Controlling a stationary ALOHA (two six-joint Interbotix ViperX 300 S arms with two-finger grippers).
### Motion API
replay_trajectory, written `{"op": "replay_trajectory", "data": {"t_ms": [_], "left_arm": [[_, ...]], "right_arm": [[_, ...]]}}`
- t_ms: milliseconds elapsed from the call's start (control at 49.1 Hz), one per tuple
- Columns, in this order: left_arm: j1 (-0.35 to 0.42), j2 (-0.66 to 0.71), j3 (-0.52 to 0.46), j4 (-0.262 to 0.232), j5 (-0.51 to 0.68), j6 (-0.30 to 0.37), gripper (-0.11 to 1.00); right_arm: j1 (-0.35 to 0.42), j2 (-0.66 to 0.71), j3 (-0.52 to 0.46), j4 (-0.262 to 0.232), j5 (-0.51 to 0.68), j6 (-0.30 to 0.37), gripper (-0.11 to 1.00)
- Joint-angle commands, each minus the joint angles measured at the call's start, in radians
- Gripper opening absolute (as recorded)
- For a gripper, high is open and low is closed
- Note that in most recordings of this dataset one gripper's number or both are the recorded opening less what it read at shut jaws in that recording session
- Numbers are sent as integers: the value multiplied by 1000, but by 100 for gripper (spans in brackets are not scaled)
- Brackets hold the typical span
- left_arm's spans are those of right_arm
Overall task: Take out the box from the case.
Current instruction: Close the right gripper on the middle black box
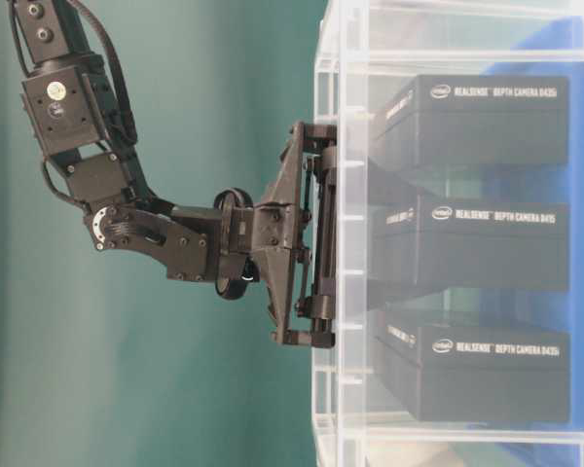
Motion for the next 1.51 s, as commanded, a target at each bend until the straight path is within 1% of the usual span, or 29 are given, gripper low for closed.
{"op": "replay_trajectory", "data": {"t_ms": [0, 244, 427, 651, 1140, 1486], "left_arm": [[3, 2, -12, 2, -3, 0, 90], [3, 2, -12, 3, -5, 0, 90], [3, 2, -12, 3, -5, -2, 90], [2, 0, -12, 2, -5, -2, 90], [3, 2, -14, 2, -3, 0, 90], [3, 2, -14, 2, -5, -3, 90]], "right_arm": [[5, -20, -14, 5, -2, 3, 67], [6, -21, -15, 3, -2, 17, 67], [5, -26, -57, 3, 12, 20, 67], [3, -29, -130, 3, 127, 17, 67], [9, -57, -290, 5, 311, 14, 67], [9, -72, -397, -5, 437, 14, 67]]}}
